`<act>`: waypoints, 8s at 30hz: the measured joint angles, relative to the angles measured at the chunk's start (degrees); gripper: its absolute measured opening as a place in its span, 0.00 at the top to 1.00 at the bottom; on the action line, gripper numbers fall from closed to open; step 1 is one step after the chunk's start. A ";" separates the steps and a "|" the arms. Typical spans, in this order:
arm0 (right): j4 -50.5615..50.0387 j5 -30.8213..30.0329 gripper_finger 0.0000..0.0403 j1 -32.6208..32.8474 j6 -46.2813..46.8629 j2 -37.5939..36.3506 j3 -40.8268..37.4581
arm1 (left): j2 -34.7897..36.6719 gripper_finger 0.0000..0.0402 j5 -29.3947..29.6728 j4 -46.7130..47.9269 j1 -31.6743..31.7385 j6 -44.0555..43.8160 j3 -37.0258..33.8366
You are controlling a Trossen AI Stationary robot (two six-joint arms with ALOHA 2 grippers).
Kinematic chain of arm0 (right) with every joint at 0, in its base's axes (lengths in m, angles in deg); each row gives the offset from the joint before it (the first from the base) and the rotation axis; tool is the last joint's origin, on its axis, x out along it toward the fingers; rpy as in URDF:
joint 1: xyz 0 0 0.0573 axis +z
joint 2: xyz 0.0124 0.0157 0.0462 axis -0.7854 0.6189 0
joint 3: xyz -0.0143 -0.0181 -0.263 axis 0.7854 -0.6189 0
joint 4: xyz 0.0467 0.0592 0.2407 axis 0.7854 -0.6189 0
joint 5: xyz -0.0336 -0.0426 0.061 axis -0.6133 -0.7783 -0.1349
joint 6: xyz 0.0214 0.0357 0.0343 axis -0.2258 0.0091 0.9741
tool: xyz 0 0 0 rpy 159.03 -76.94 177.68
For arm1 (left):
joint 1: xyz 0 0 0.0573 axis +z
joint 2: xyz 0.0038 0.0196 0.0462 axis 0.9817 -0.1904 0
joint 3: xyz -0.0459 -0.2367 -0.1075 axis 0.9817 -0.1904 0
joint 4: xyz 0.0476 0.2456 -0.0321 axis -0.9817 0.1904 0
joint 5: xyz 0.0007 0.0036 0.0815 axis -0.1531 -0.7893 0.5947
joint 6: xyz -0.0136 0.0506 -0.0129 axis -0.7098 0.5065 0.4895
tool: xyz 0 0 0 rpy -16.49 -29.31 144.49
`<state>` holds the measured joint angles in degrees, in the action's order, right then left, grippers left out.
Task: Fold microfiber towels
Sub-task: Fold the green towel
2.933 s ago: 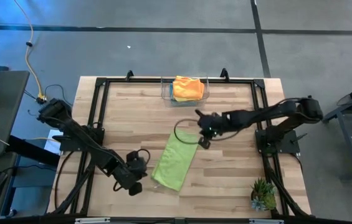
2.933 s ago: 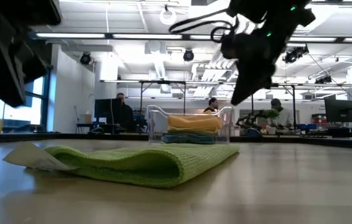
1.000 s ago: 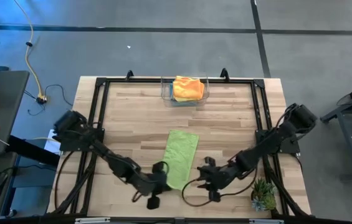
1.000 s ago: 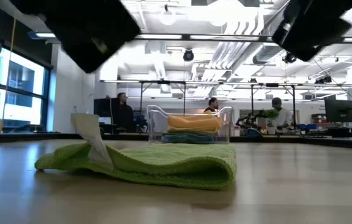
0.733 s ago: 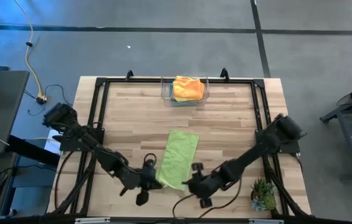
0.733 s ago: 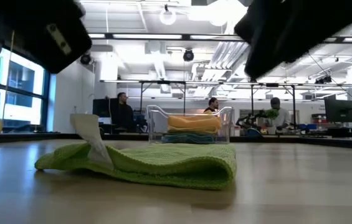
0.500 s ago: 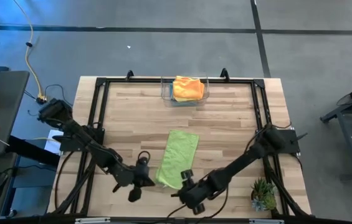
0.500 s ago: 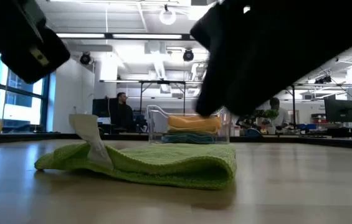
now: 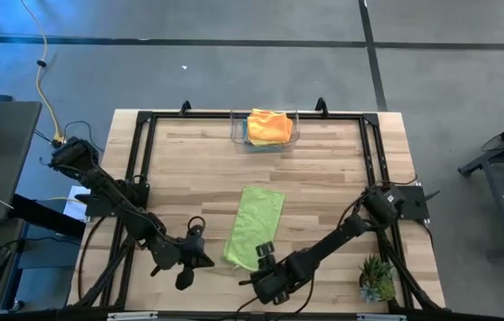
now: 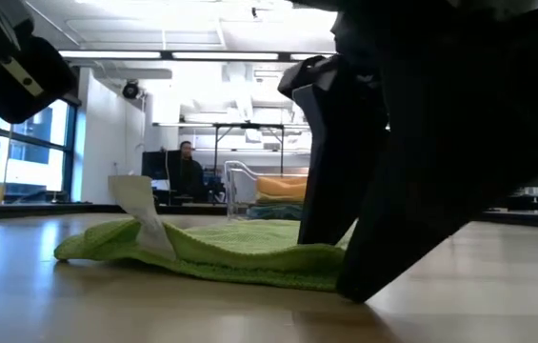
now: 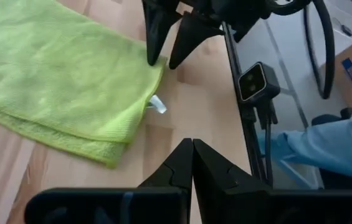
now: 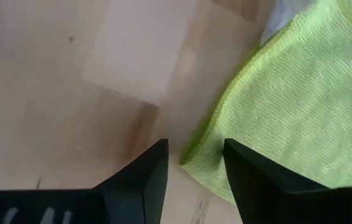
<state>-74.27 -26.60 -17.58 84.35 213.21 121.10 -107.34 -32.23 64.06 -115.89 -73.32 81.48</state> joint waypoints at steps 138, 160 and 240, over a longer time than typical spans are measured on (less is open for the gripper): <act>11.50 11.36 0.94 -24.32 16.67 -24.70 -23.47 | 3.89 0.82 6.87 26.55 15.35 -12.02 5.62; 17.97 12.20 0.45 -30.08 36.11 -23.63 -32.11 | 3.87 0.63 1.26 23.39 17.42 -11.06 4.70; 44.34 14.60 1.00 -25.39 21.01 -26.91 -32.05 | -2.55 0.64 2.44 22.12 19.76 -0.53 3.00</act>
<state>-29.94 -12.00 -42.96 105.36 186.30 89.05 -109.90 -29.79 86.18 -96.13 -73.85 84.48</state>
